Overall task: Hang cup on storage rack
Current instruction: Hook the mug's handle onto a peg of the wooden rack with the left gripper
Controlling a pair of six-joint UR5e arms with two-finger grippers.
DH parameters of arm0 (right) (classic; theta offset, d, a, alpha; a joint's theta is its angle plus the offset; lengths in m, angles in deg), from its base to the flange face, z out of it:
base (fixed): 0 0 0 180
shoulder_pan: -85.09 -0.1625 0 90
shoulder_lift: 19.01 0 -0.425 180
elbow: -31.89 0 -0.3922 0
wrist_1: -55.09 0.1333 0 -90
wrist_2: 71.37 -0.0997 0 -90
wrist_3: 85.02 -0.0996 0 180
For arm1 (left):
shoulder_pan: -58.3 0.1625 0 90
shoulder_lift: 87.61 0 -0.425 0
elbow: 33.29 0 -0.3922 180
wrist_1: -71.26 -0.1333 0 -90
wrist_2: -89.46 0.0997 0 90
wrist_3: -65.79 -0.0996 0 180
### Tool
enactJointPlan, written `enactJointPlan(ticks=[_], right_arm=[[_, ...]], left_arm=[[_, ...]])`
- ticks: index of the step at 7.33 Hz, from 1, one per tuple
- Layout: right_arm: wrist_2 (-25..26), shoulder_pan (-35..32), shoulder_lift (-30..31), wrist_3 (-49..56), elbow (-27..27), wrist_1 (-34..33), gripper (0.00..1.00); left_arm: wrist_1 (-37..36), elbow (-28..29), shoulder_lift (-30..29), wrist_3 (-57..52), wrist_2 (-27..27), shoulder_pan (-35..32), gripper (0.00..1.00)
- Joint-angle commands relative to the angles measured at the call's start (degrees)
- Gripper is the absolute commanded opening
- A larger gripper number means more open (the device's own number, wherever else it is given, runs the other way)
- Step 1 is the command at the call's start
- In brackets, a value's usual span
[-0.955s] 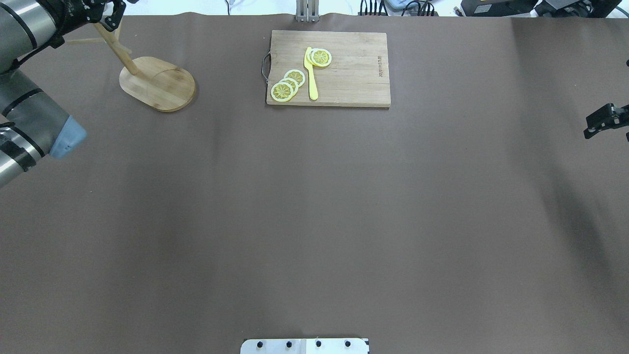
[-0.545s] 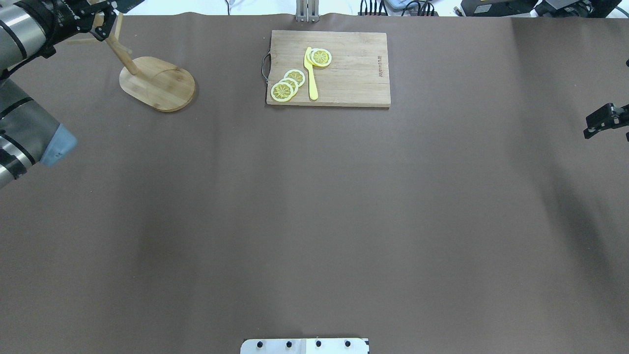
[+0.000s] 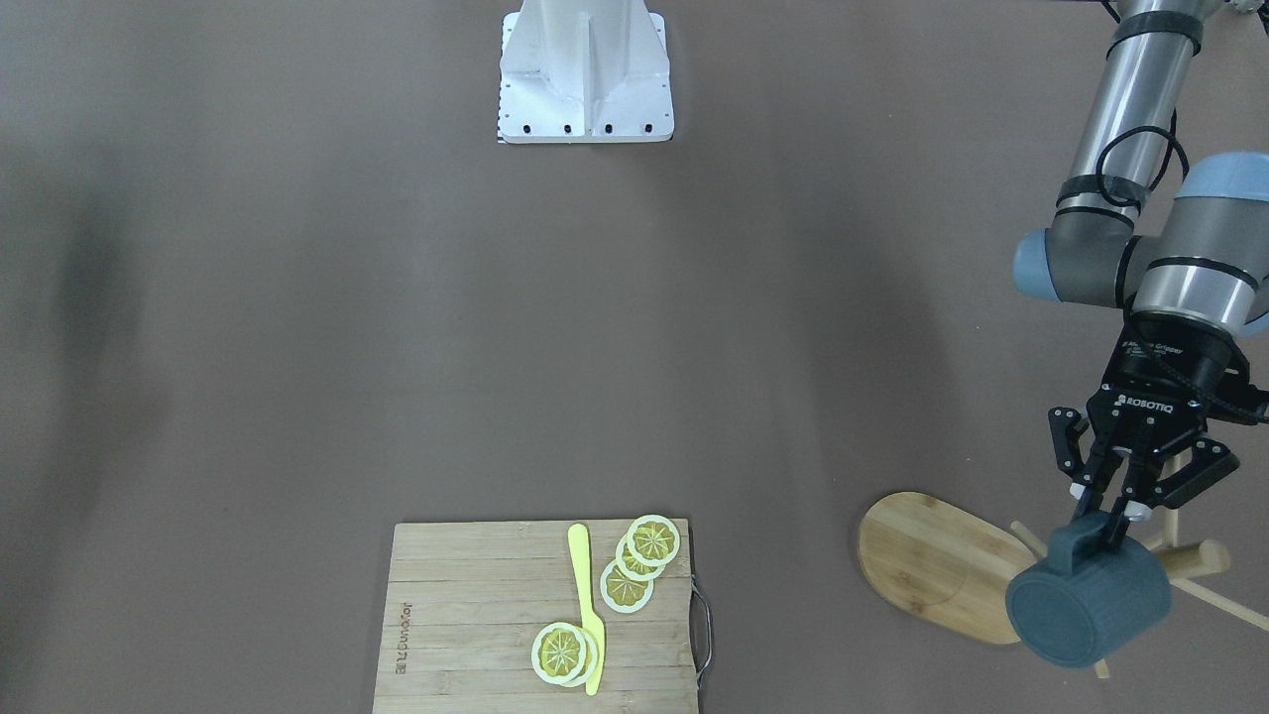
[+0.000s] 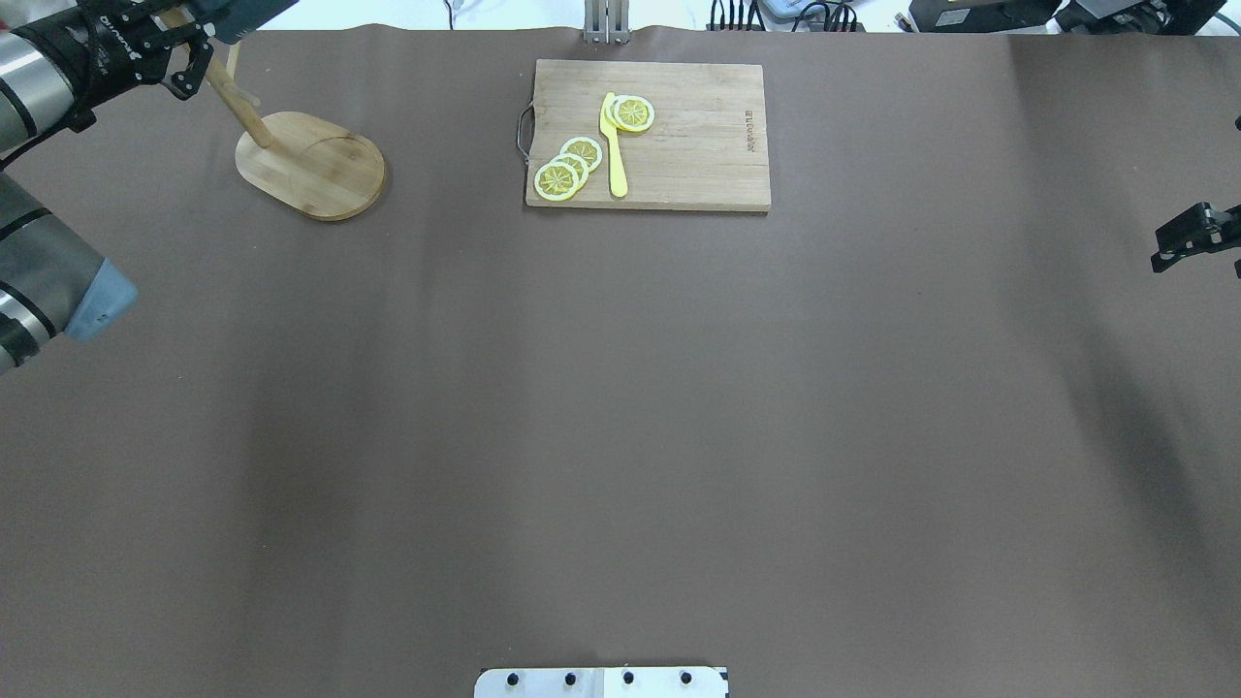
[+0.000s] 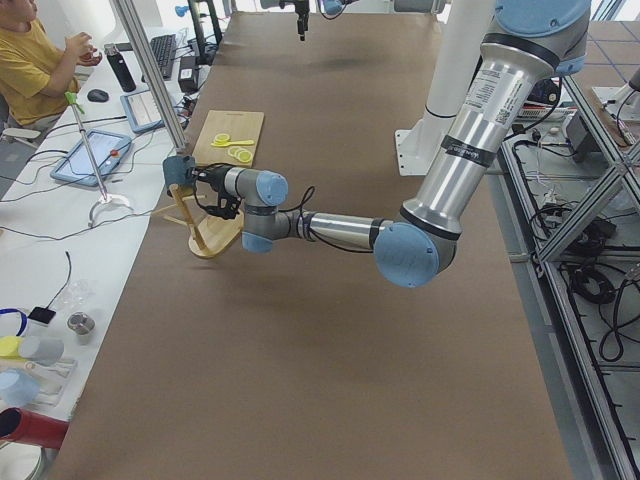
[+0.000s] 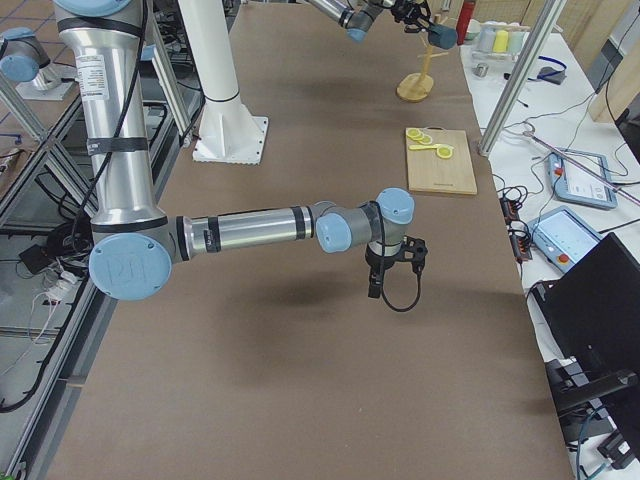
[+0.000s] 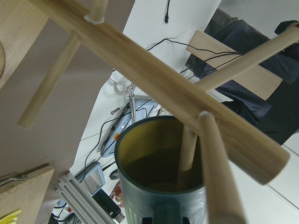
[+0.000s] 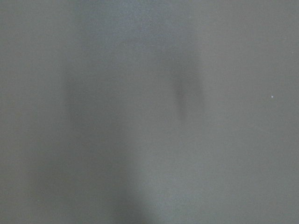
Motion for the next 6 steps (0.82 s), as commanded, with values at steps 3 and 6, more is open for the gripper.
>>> enactJointPlan(ticks=[3,6], right_arm=[[-0.1,0.0,-0.1,0.0,0.0,0.0,1.00],[-0.1,0.0,-0.3,0.0,0.0,0.0,1.00]], left_arm=[[1.0,0.0,1.0,-0.4,-0.7,-0.3,0.02],[2.2,0.7,1.2,-3.6,-0.7,-0.3,0.98]])
